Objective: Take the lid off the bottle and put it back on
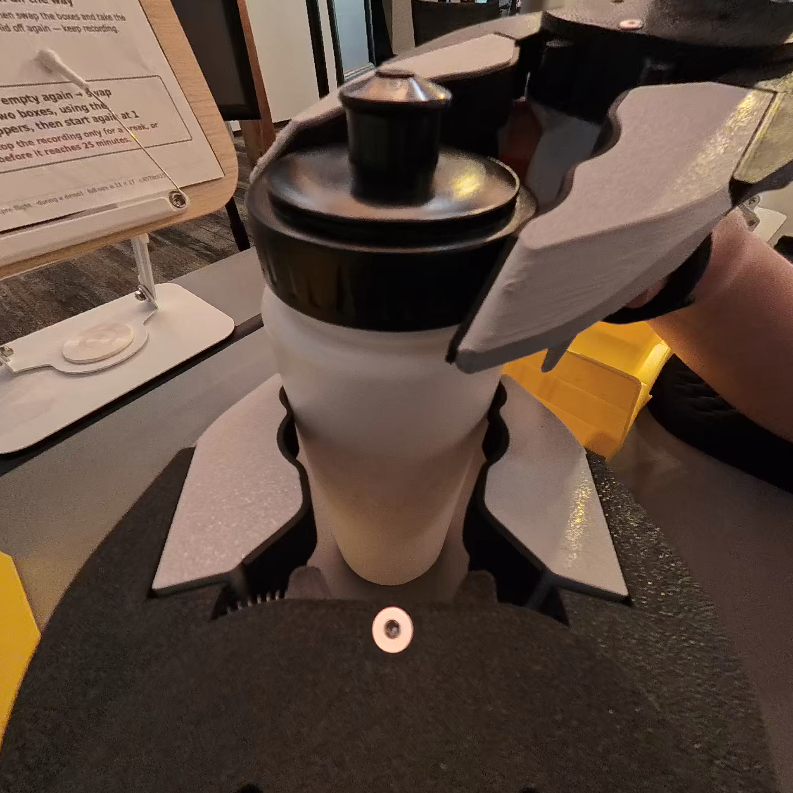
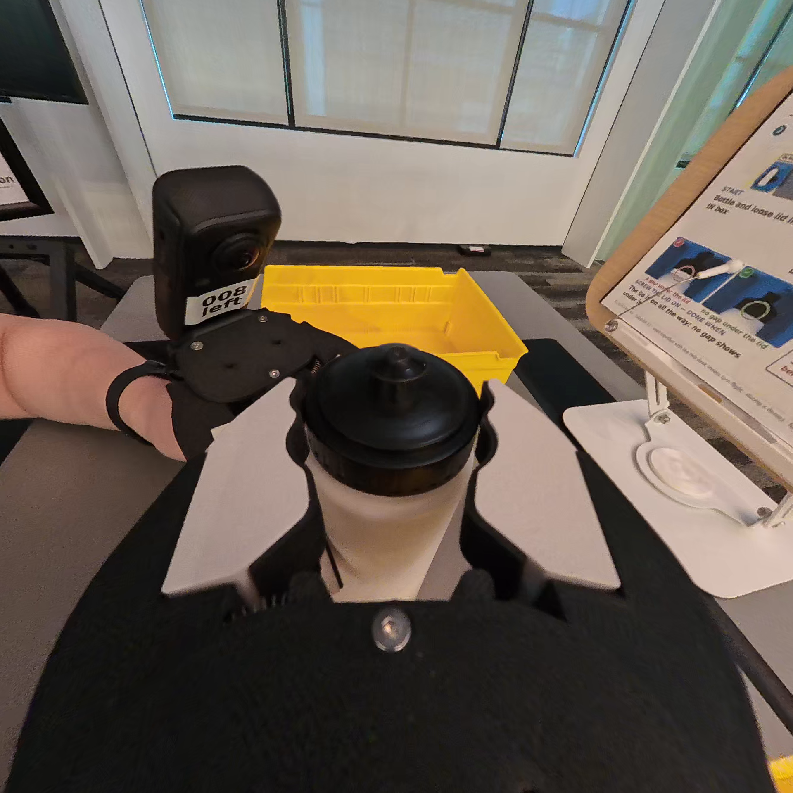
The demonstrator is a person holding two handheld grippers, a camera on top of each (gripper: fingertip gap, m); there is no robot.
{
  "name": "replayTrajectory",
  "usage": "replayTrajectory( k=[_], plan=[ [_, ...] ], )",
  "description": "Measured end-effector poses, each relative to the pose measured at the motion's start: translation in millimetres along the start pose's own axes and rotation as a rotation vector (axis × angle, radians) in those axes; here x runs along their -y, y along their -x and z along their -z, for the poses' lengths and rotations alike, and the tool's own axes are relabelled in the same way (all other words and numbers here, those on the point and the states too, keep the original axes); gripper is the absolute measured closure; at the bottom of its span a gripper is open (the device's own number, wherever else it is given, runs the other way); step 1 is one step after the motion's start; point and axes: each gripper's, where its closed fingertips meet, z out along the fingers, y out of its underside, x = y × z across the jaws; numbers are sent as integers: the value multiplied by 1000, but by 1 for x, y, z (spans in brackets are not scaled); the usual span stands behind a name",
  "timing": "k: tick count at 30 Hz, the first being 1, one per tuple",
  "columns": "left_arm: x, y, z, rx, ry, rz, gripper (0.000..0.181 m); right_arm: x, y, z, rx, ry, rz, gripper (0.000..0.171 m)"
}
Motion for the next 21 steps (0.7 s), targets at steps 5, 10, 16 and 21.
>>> replayTrajectory(
  k=[5, 10, 16, 21],
  plan=[
    [0, 8, 2, 63, -3, 48, 95, 0, -7, -7, -160, 11, -52, 93],
    [-1, 9, 3, 85, 6, 29, 95, 0, -11, -8, -370, 39, -47, 93],
    [-1, 2, 0, 4, 8, 11, 95, 0, -5, -5, -119, 57, -82, 92],
    [-1, -7, -1, -54, -4, 2, 95, 2, 1, 3, -17, 55, -40, 93]
  ],
)
